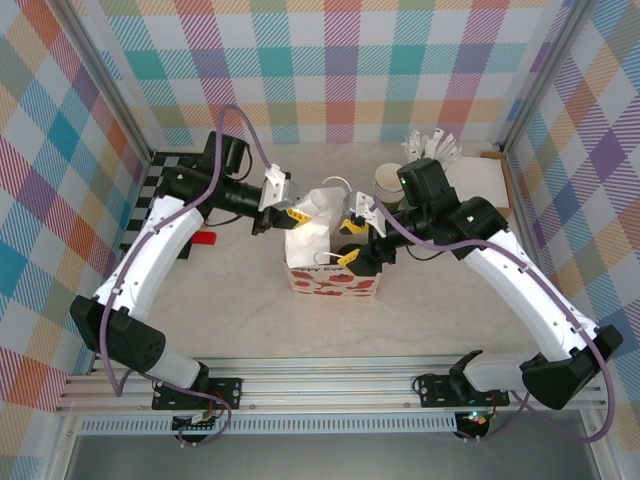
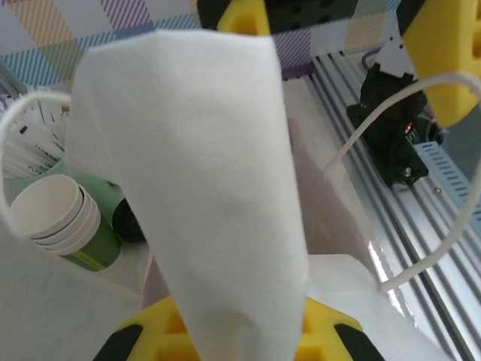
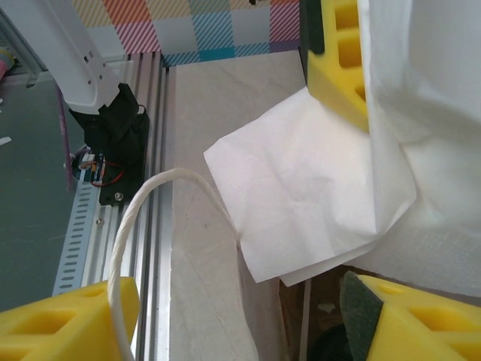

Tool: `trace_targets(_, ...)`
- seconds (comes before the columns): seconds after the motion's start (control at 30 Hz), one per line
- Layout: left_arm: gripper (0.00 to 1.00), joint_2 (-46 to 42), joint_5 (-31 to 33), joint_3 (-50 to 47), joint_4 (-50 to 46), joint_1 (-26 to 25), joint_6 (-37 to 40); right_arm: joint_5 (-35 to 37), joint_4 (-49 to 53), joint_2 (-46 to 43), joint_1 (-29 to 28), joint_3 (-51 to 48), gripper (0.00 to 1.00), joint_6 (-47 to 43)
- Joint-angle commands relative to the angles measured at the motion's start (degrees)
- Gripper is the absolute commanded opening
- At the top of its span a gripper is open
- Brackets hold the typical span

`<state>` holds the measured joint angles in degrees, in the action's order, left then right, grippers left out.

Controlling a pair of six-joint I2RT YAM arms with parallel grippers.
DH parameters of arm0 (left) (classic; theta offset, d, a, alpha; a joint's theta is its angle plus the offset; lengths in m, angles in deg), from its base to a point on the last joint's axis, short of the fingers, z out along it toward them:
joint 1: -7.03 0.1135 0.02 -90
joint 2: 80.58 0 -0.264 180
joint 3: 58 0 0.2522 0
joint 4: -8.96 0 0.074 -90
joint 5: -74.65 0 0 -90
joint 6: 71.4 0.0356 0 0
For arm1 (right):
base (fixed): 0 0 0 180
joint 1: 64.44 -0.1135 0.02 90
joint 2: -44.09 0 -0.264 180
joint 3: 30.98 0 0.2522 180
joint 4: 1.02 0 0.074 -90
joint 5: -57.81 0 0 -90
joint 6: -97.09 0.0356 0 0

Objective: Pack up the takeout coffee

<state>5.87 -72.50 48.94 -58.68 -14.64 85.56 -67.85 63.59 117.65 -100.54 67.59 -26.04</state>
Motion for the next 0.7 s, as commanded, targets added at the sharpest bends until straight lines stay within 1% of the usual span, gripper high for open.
trace_targets(0.0, 0.00, 0.6, 2.5, -3.3, 6.7, -0.5, 2.5, -1.3, 0.7, -0.9, -0.2, -1.0, 0.65, -3.0)
trace_targets(0.07, 0.00, 1.0, 2.9, -2.9, 8.2, -1.0, 2.4, -0.3, 0.6, -0.6, -0.1, -0.8, 0.57, -2.8)
trace_targets(0.1, 0.00, 1.5, 3.4, -2.3, 8.2, -1.4, 2.8, 0.3, 0.4, -0.5, -0.1, -0.7, 0.51, -2.4)
trace_targets(0.2, 0.00, 2.3, 3.7, -2.0, 8.5, -2.1, 4.5, 0.5, 0.2, -0.3, -0.1, -0.7, 0.41, -2.1)
trace_targets(0.3, 0.00, 2.7, 5.0, -1.9, 9.4, -2.3, 6.4, 0.8, 0.4, 0.0, -0.1, -0.6, 0.34, -2.1)
trace_targets(0.4, 0.00, 2.2, 7.2, -2.1, 12.4, -2.4, 8.1, 1.9, 1.2, 0.5, 0.0, -0.3, 0.29, -2.1)
trace_targets(0.43, 0.00, 2.4, 7.8, -1.2, 11.0, -2.4, 9.8, 2.0, 1.6, 0.8, 0.0, 0.0, 0.28, -2.0)
trace_targets(0.5, 0.00, 4.0, 9.0, 3.1, 2.8, -2.4, 14.1, 1.7, 1.5, 1.1, 0.0, 0.5, 0.25, -1.5)
trace_targets(0.53, 0.00, 4.9, 9.6, 4.8, -0.5, -2.5, 15.4, 1.6, 1.3, 1.1, 0.0, 0.5, 0.24, -1.1)
trace_targets(0.57, 0.00, 5.0, 10.7, 5.3, -1.8, -2.7, 16.1, 1.8, 0.8, 1.0, 0.0, 0.4, 0.22, -0.7)
trace_targets(0.6, 0.00, 4.1, 11.8, 3.4, -0.2, -2.9, 16.4, 2.0, 0.1, 0.9, 0.0, 0.2, 0.21, -0.2)
trace_targets(0.63, 0.00, 2.5, 12.9, 0.1, 3.8, -3.0, 16.0, 2.1, -0.1, 0.8, 0.0, 0.1, 0.19, 0.0)
trace_targets(0.67, 0.00, 0.4, 14.1, -4.3, 10.5, -3.0, 15.0, 2.3, -0.2, 0.9, 0.0, 0.2, 0.19, 0.2)
